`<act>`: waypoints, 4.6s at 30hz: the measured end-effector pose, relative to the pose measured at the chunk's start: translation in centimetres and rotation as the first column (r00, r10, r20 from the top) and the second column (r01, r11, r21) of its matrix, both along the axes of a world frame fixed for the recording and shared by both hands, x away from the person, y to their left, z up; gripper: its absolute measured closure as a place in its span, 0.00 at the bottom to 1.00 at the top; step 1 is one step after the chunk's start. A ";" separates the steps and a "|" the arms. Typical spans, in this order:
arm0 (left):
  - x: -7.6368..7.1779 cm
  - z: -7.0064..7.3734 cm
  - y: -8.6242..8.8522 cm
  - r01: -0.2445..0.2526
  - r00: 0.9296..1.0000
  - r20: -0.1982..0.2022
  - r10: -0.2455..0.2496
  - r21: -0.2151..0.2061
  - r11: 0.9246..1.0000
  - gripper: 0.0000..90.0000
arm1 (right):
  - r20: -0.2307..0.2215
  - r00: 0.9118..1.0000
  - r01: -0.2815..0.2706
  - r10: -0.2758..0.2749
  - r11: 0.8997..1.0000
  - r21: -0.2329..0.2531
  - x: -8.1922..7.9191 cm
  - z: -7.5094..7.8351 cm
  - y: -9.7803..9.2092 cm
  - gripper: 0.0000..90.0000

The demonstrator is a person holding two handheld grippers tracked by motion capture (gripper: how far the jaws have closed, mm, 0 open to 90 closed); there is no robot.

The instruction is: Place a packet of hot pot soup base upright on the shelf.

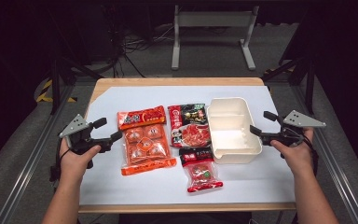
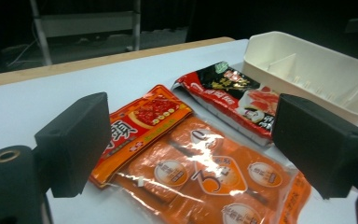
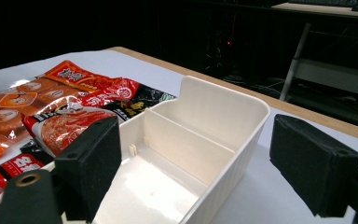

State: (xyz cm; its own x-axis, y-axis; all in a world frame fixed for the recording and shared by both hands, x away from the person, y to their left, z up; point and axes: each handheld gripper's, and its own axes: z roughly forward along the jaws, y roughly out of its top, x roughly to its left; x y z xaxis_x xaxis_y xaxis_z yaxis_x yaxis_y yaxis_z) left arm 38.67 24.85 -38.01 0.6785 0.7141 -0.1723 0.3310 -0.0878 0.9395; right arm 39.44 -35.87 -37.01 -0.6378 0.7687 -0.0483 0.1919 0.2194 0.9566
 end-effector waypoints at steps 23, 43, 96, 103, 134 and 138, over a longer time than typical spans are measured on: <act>4.1 2.5 -5.7 0.048 0.998 -0.035 -0.046 0.066 0.997 0.16 | -0.022 0.999 -0.045 0.044 0.999 -0.013 -0.1 0.6 0.2 0.25; 7.7 2.9 -10.4 0.120 0.992 -0.044 -0.117 0.088 0.989 0.19 | -0.001 0.999 -0.048 0.048 0.998 -0.032 -0.9 1.1 -0.5 0.36; 15.5 -4.7 -18.3 0.080 0.949 -0.314 -0.019 0.185 0.979 0.35 | -0.005 0.999 -0.035 0.034 0.998 -0.054 -3.4 1.5 -0.7 0.39; 15.7 -5.3 -18.6 0.094 0.934 -0.358 -0.016 0.202 0.975 0.40 | -0.002 0.999 -0.044 0.044 0.996 -0.078 -3.3 1.3 -0.4 0.38; 15.0 -5.6 -18.6 0.028 0.859 -0.511 0.038 0.121 0.992 0.89 | -0.003 0.999 -0.037 0.037 0.996 -0.083 -3.4 1.3 -0.3 0.37; 14.4 -4.7 -18.1 0.006 0.876 -0.481 0.024 0.060 0.998 0.92 | -0.003 0.999 -0.038 0.038 0.996 -0.082 -3.3 1.3 -0.4 0.37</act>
